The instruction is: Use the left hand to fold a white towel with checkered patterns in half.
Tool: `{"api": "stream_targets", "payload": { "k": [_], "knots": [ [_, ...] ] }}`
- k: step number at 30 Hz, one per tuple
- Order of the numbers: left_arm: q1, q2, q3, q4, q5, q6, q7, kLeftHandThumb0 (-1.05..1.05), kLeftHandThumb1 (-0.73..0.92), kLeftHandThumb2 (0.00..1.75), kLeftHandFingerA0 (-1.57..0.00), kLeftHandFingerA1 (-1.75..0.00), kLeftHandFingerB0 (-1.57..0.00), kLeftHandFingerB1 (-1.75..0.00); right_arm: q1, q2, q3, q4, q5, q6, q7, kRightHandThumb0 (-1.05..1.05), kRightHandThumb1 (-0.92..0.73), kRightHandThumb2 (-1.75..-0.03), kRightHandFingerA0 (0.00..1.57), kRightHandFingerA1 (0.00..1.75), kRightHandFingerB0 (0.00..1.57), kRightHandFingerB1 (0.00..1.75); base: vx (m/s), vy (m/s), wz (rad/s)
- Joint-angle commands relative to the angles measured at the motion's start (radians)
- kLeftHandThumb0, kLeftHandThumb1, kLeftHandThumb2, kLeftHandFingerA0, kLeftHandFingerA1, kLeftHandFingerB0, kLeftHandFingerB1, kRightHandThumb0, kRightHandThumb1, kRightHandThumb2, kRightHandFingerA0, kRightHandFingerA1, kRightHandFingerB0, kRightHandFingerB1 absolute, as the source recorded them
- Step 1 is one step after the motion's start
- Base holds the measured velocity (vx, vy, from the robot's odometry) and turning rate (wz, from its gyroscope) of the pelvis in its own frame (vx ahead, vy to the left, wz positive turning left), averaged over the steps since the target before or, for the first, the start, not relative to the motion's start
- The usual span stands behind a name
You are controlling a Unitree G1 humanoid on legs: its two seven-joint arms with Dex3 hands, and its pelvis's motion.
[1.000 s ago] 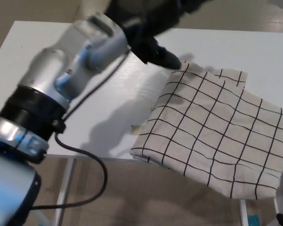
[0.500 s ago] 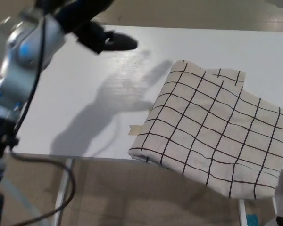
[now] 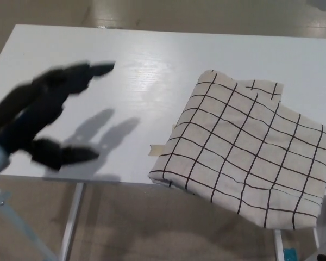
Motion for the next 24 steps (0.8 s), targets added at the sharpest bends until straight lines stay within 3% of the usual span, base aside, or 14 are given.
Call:
{"api": "stream_targets", "payload": {
  "k": [1,2,5,6,7,8,9,10,11,12,13,16,18,24],
  "knots": [
    [0.801,0.053,0.419,-0.357,-1.006,0.179,-0.703,-0.59,0.39,0.69,-0.1,-0.28,-0.07,-0.31,0.067,0.011,0.018,0.081,-0.011,0.045,0.012,-0.45,-0.64,-0.59,0.59,0.71,0.52,0.56,0.0,0.0,0.0],
    [0.827,0.045,0.426,-0.345,-1.031,0.213,-0.73,-0.29,0.2,0.8,0.0,-0.47,0.0,-0.48,0.062,0.013,0.015,0.083,-0.008,0.055,0.008,-0.44,-0.64,-0.59,0.59,0.7,0.52,0.55,0.0,0.0,0.0],
    [0.858,0.042,0.426,-0.344,-1.053,0.248,-0.749,-0.26,0.19,0.81,-0.08,-0.5,-0.08,-0.5,0.055,0.015,0.013,0.09,-0.003,0.069,0.006,-0.44,-0.64,-0.59,0.59,0.69,0.52,0.56,0.0,0.0,0.0],
    [0.871,0.047,0.418,-0.341,-1.052,0.258,-0.756,-0.5,0.41,0.54,-0.39,-0.34,-0.38,-0.33,0.056,0.014,0.013,0.092,-0.004,0.074,0.005,-0.44,-0.63,-0.59,0.58,0.66,0.53,0.55,0.0,0.0,0.0],
    [0.878,0.049,0.411,-0.338,-1.05,0.264,-0.761,-0.5,0.41,0.54,-0.39,-0.34,-0.38,-0.33,0.057,0.013,0.013,0.093,-0.004,0.076,0.004,-0.44,-0.63,-0.59,0.58,0.66,0.53,0.55,0.0,0.0,0.0],
    [0.878,0.054,0.377,-0.299,-1.019,0.274,-0.773,-0.5,0.4,0.54,-0.5,-0.37,-0.54,-0.37,0.056,0.011,0.016,0.101,-0.01,0.08,0.0,-0.45,-0.63,-0.59,0.57,0.7,0.52,0.57,0.0,0.0,0.0],
    [0.87,0.051,0.354,-0.262,-0.997,0.27,-0.783,-0.52,0.4,0.54,-0.54,-0.39,-0.58,-0.39,0.058,0.011,0.016,0.104,-0.009,0.081,0.004,-0.45,-0.63,-0.59,0.56,0.69,0.52,0.57,0.0,0.0,0.0],
    [0.867,0.048,0.346,-0.244,-0.99,0.266,-0.788,-0.52,0.4,0.54,-0.54,-0.39,-0.58,-0.39,0.06,0.011,0.016,0.103,-0.007,0.081,0.008,-0.45,-0.63,-0.59,0.56,0.69,0.52,0.57,0.0,0.0,0.0],
    [0.856,0.029,0.3,-0.172,-0.923,0.222,-0.773,-0.58,0.36,0.7,-0.52,-0.48,-0.53,-0.46,0.065,0.01,0.012,0.112,0.002,0.071,0.019,-0.45,-0.63,-0.59,0.55,0.69,0.52,0.56,0.0,0.0,0.0],
    [0.848,0.016,0.274,-0.126,-0.873,0.188,-0.751,-0.59,0.4,0.54,-0.58,-0.4,-0.58,-0.38,0.065,0.008,0.01,0.118,0.003,0.068,0.022,-0.45,-0.63,-0.59,0.55,0.7,0.53,0.56,0.0,0.0,0.0],
    [0.842,0.008,0.257,-0.096,-0.841,0.166,-0.737,-0.59,0.4,0.54,-0.58,-0.4,-0.58,-0.38,0.065,0.006,0.009,0.122,0.004,0.066,0.023,-0.45,-0.63,-0.59,0.55,0.7,0.53,0.56,0.0,0.0,0.0],
    [0.784,-0.04,0.183,0.159,-0.613,-0.003,-0.612,-0.67,0.37,0.7,-0.52,-0.46,-0.46,-0.43,0.067,0.0,0.01,0.119,0.004,0.078,0.026,-0.45,-0.64,-0.59,0.55,0.7,0.51,0.53,0.0,0.0,0.0],
    [0.747,-0.058,0.157,0.305,-0.509,-0.046,-0.534,-0.71,0.4,0.72,-0.45,-0.45,-0.36,-0.4,0.074,-0.002,0.016,0.121,-0.007,0.079,0.018,-0.46,-0.63,-0.59,0.54,0.71,0.49,0.51,0.0,0.0,0.0],
    [0.659,-0.1,0.116,0.58,-0.361,-0.116,-0.38,-0.71,0.41,0.74,-0.4,-0.44,-0.32,-0.4,0.066,-0.002,0.021,0.152,-0.014,0.048,0.004,-0.46,-0.64,-0.59,0.54,0.73,0.5,0.55,0.0,0.0,0.0]
  ]
}}
